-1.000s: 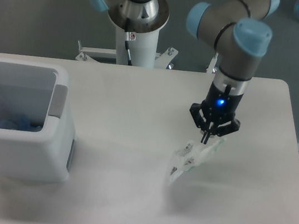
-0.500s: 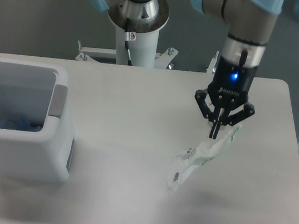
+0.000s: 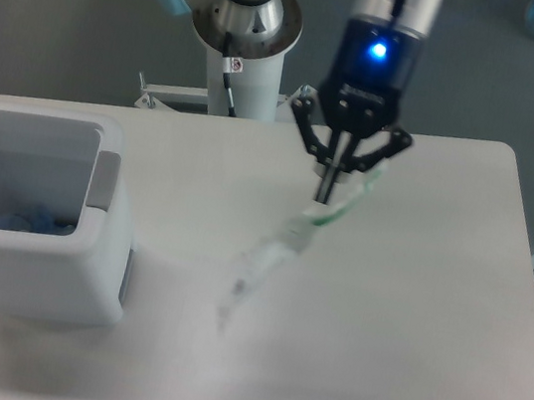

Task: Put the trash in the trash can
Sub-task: 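Lift the wrapper and carry it over the trash bin, then open the gripper to drop the wrapper into the bin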

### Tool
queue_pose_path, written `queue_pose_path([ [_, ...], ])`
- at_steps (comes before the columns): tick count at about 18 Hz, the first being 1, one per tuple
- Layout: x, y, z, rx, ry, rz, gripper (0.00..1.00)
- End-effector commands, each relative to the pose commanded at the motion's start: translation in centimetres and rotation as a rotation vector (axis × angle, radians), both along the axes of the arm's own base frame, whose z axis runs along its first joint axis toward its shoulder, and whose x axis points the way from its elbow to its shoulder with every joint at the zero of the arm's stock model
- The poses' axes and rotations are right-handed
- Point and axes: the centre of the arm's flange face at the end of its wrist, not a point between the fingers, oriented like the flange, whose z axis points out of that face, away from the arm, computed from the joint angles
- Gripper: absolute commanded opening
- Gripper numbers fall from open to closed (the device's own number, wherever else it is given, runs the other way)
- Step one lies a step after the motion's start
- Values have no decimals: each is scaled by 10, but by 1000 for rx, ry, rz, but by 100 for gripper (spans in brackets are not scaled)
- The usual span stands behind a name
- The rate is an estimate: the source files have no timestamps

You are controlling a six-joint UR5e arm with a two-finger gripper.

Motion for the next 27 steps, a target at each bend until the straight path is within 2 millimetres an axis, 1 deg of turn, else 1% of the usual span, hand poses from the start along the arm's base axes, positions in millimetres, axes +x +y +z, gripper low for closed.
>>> queue_pose_path([
  [1,10,5,0,1,-3,-17,3],
  [3,36,11,2,3,3,-57,3],
  [5,46,11,5,7,17,-75,3],
  [7,64,19,5,8,25,-115,3],
  [9,88,31,3,5,23,-168,3],
  [10,101,32,3,7,22,-186,3],
  [14,134,31,-17,-15,-2,-235,3],
  [16,159,28,-30,-29,-13,-269,3],
  [19,167,22,-36,-36,-25,-270,3],
  [23,172,25,-48,-52,-39,-284,3],
  [27,170,28,-62,-71,-60,-286,3],
])
